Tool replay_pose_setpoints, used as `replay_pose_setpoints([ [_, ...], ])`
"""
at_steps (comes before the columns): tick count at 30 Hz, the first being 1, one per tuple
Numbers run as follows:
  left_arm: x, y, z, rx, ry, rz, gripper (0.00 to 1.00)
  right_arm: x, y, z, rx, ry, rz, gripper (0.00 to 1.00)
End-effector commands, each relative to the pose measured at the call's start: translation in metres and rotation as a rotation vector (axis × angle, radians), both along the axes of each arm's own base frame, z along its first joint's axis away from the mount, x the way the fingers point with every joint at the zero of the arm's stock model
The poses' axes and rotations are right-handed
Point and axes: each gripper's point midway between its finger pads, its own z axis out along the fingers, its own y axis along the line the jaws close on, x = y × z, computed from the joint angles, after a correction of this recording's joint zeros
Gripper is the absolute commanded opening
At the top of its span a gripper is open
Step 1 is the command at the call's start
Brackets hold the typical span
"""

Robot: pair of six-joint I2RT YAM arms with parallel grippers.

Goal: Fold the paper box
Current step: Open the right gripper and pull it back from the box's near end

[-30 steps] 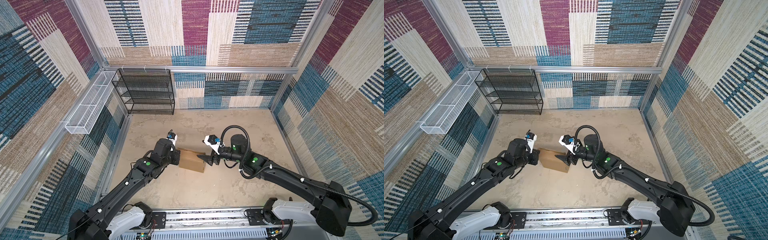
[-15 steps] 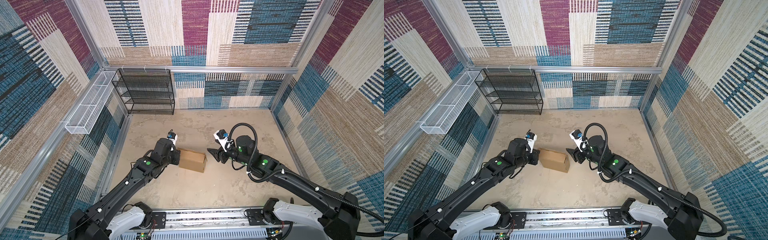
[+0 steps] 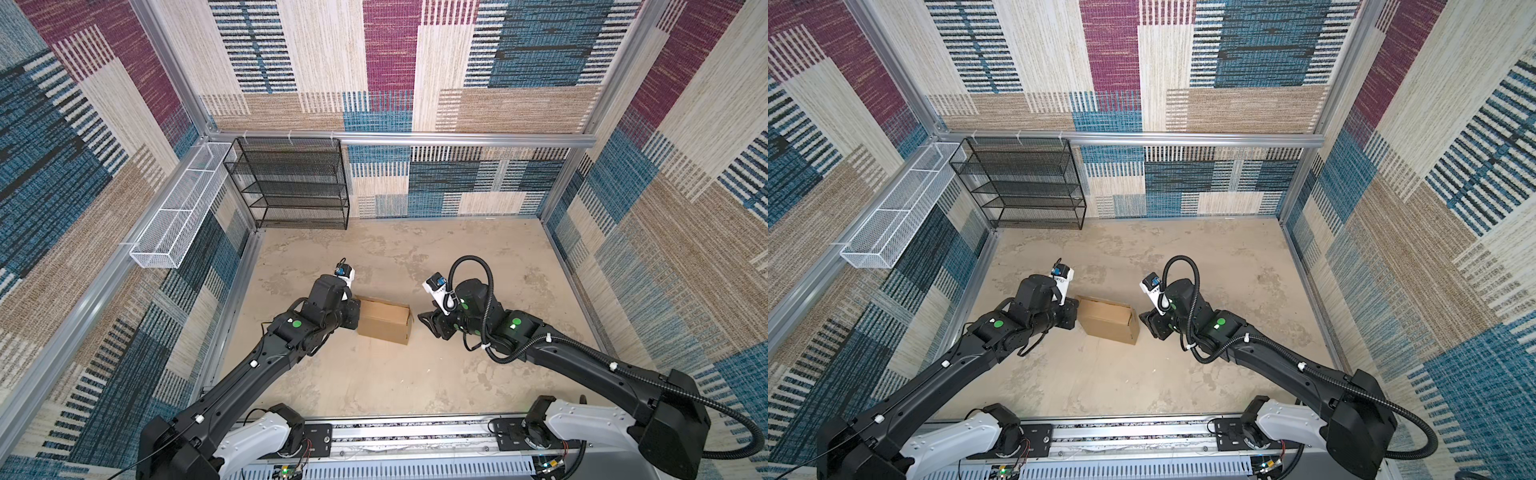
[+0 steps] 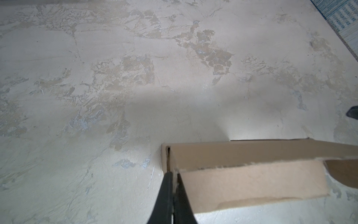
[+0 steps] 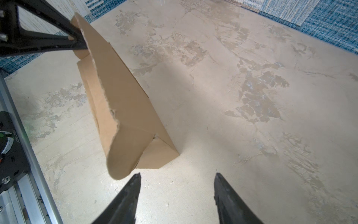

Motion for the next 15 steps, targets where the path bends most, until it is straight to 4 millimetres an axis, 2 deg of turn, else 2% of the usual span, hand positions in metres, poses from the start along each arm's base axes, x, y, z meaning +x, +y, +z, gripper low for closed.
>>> replay_pose_setpoints([
  [1, -0.003, 0.003, -0.003, 0.008, 0.033, 0.017, 0.0, -0.005, 0.009, 0.005, 0.039, 0.007, 0.035, 0.62],
  [10, -0.002, 0.001, -0.002, 0.006, 0.042, 0.01, 0.0, -0.004, 0.025, 0.003, 0.041, 0.006, 0.079, 0.62],
  [15, -0.003, 0.0, -0.001, 0.005, 0.04, 0.004, 0.0, -0.001, 0.03, 0.009, 0.056, -0.012, 0.084, 0.62],
])
